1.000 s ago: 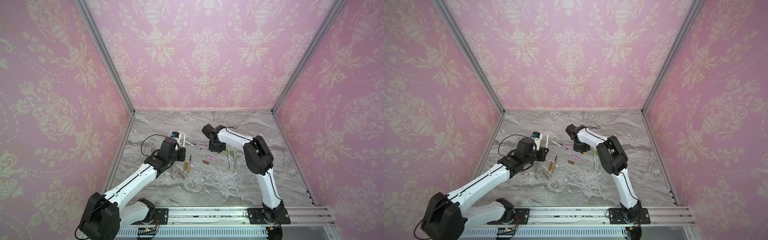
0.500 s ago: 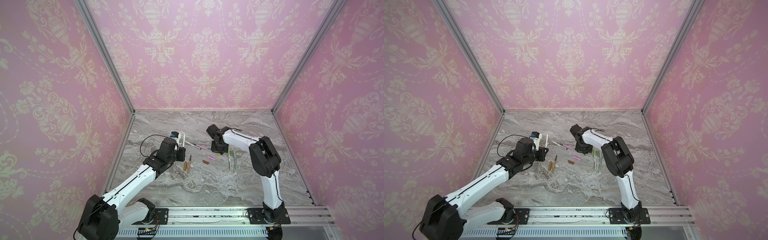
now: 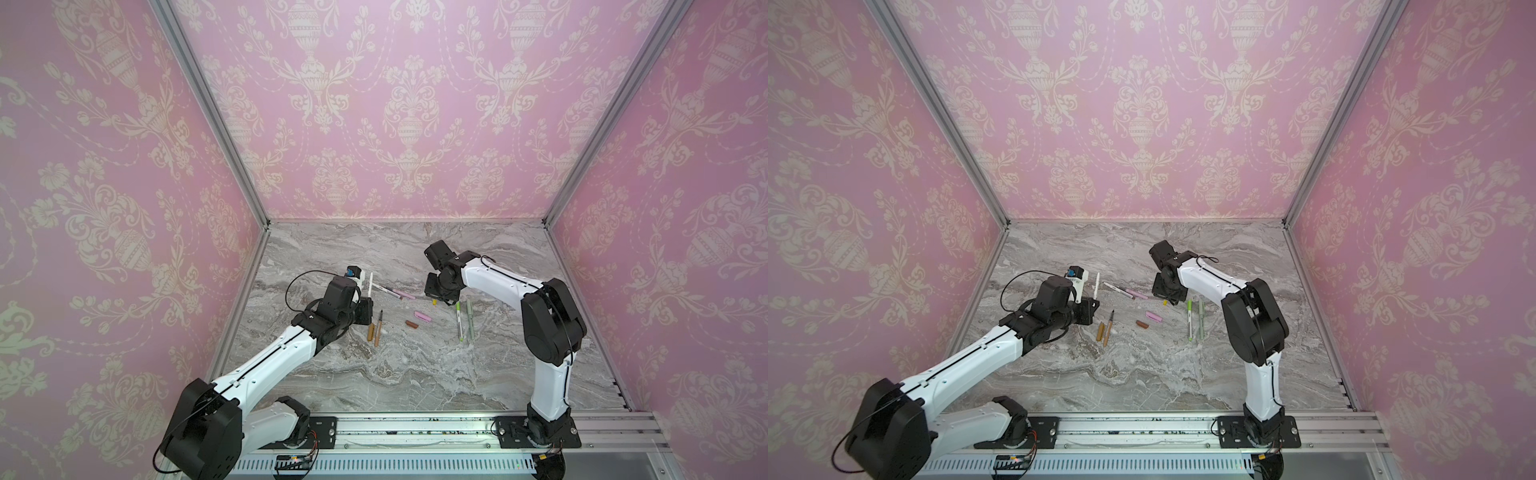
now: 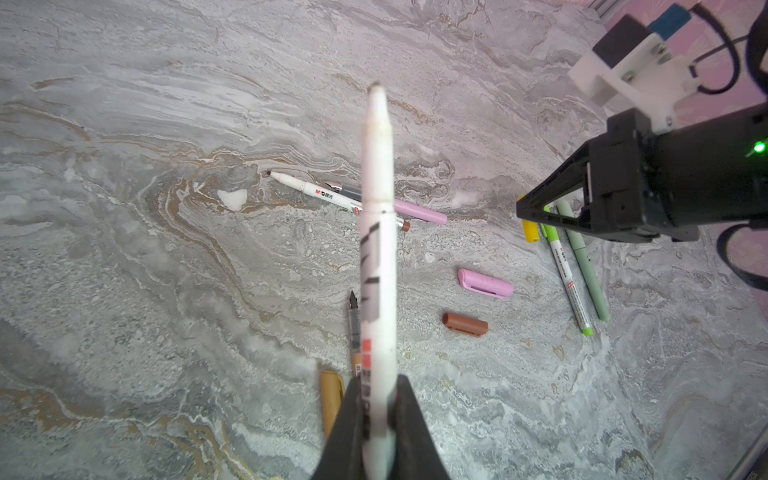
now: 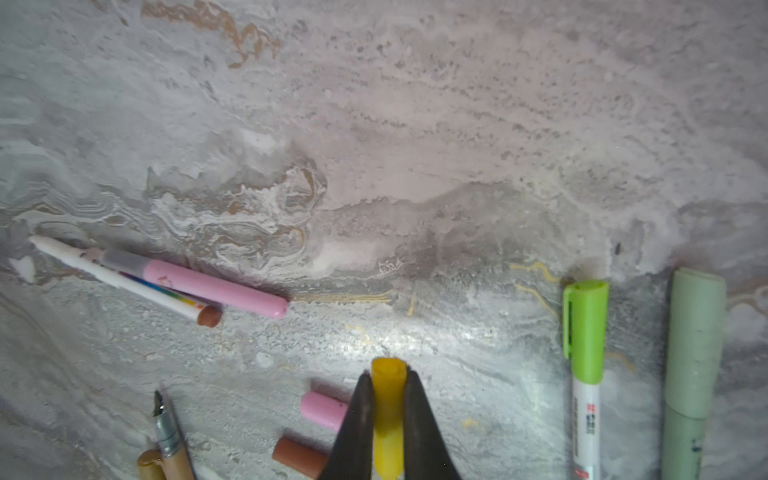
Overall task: Insert the pens into the pen caps
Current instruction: 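Close the right gripper on the yellow cap and lift it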
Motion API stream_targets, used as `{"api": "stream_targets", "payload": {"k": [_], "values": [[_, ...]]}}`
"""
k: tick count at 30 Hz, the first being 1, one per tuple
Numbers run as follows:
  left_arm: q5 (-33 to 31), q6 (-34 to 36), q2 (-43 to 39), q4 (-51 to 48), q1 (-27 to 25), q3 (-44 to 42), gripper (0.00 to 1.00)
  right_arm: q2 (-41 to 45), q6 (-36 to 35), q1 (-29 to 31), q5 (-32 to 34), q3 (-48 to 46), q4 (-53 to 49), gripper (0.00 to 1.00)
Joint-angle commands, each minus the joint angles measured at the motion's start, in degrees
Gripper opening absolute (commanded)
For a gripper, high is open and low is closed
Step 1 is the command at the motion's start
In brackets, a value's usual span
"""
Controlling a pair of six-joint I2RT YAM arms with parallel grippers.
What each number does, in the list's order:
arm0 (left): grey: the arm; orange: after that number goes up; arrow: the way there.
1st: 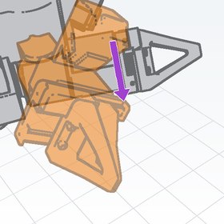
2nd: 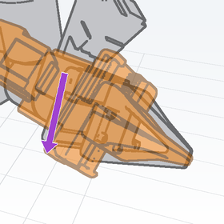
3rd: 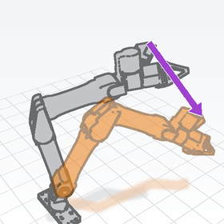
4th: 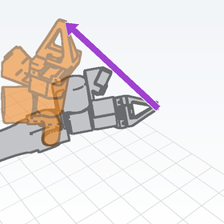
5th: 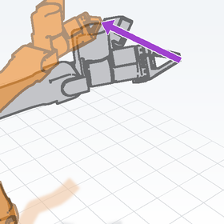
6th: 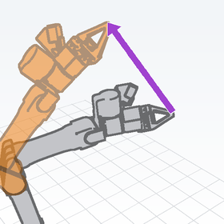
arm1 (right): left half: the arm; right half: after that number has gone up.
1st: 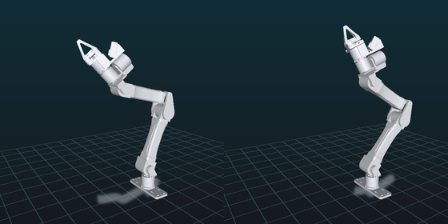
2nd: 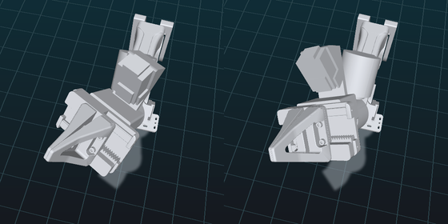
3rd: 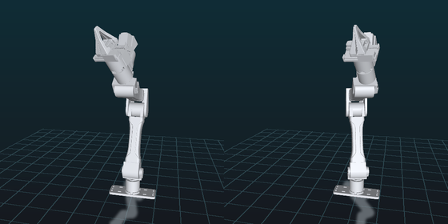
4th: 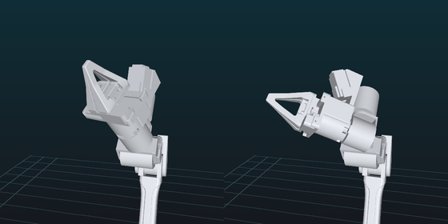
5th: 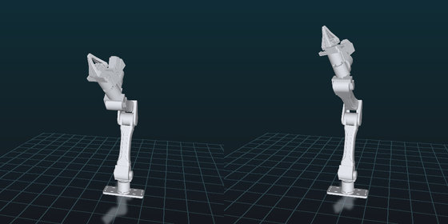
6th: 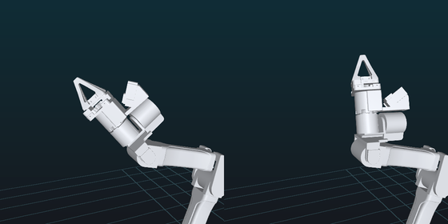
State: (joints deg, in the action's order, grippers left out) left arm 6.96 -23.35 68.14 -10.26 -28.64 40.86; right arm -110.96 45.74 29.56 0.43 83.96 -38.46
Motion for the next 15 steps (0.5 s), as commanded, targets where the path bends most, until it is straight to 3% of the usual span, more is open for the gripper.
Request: {"api": "stream_targets", "payload": {"k": [1, 15], "values": [[3.7, 1.7, 1.7, -0.7, -1.0, 2.7, 0.00, 2.9, 2.2, -0.8, -2.5, -1.9, 3.1, 0.00], [16.4, 1.4, 10.9, 4.5, -5.3, 6.3, 0.00, 11.7, 7.6, -1.6, -12.2, -6.2, 13.9, 0.00]]}}
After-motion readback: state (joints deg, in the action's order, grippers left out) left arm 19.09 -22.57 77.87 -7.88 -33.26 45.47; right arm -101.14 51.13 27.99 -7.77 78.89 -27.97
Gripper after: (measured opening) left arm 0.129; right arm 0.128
